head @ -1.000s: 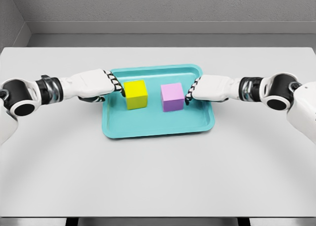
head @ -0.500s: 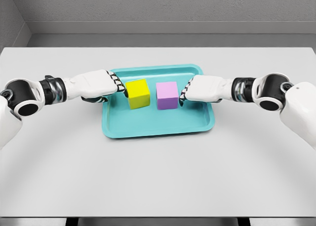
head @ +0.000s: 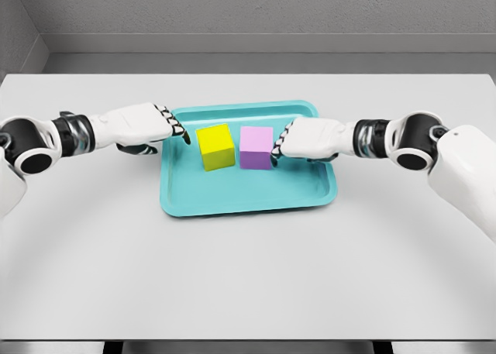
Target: Push two cubes
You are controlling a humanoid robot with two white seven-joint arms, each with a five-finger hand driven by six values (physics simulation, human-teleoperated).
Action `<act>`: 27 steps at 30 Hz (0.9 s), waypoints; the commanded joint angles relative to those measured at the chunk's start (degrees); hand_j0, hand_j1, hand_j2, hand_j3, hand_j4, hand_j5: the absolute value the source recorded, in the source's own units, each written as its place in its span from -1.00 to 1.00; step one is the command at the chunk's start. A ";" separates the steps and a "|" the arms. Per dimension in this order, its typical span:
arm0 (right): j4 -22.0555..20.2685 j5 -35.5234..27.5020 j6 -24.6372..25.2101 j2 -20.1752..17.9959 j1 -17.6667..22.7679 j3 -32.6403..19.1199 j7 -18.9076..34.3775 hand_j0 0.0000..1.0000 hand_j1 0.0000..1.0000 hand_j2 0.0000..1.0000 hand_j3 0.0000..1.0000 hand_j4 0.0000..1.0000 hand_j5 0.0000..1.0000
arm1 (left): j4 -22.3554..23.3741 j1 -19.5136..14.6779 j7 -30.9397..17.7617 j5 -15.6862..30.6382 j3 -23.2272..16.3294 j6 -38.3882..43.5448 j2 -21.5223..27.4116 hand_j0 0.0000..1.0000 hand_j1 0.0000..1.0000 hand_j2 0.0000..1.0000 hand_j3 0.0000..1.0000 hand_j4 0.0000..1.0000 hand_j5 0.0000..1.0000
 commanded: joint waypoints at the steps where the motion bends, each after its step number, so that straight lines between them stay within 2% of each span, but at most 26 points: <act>1: 1.10 -0.67 0.10 0.82 0.00 0.04 0.27 0.29 0.29 0.29 0.29 0.29 0.29 | 0.30 0.00 0.01 0.34 0.18 0.12 0.05 0.47 0.47 0.47 0.47 0.47 0.47; 18: 2.77 -0.58 0.10 0.73 -1.05 0.04 0.36 0.30 0.30 0.30 0.30 0.30 0.30 | 0.21 -0.18 0.10 0.34 0.27 0.12 0.50 0.47 0.47 0.47 0.47 0.47 0.47; 27: 5.05 -0.50 0.10 0.73 -1.84 -0.04 0.36 0.30 0.30 0.30 0.30 0.30 0.30 | 0.30 -0.44 0.01 0.25 0.00 0.12 0.06 0.47 0.47 0.47 0.47 0.47 0.47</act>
